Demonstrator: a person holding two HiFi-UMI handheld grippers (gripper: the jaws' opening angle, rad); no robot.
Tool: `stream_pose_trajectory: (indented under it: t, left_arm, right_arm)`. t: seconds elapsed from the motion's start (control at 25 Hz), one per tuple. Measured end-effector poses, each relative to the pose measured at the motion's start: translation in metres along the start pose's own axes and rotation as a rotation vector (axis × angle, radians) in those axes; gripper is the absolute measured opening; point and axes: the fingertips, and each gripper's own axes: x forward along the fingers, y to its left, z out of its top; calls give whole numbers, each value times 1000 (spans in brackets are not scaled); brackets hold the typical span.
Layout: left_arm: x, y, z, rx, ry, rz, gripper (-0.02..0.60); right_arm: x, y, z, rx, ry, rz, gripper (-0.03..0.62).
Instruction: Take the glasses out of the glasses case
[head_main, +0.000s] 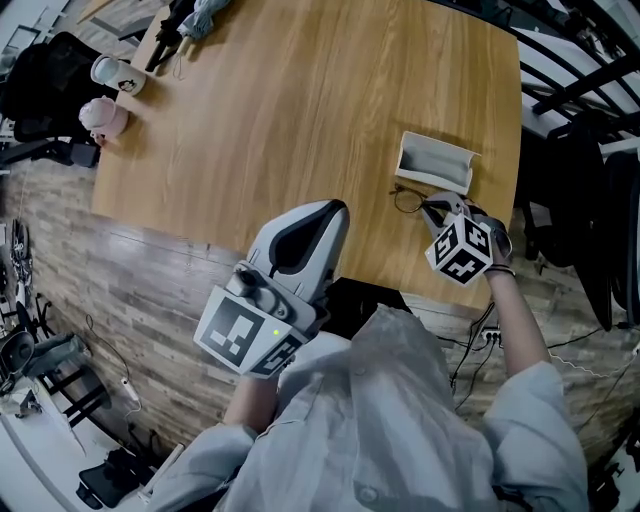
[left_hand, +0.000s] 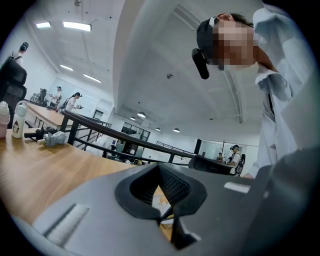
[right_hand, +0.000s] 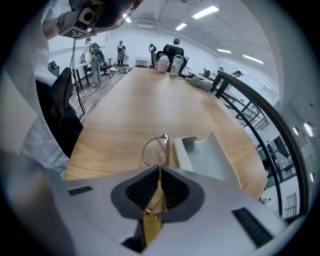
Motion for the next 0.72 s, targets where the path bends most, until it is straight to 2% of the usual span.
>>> stream_pose_trajectory:
  t: [0.24,0.36,0.44,0.56,0.72]
  left_arm:
    - [-10,6,-3,-27,-3,-4,3]
    - [-10,3,3,-18,-7,-28,3]
    - [-14,3,3,-12,-13,-26,3]
    - [-20,6,6,-2,-22,-25,3]
    - [-27,7,10,-6,-40,-45,3]
  right_arm:
    - [9,0,2,-7,15,-30,12]
    - [6,0,1,-15,29,-45,15]
    - [2,-1,0,-15,35,-73,67]
    - [-13,-7,3,49,12,-122,84]
    - [-50,-19,14,216,-89,-219,86]
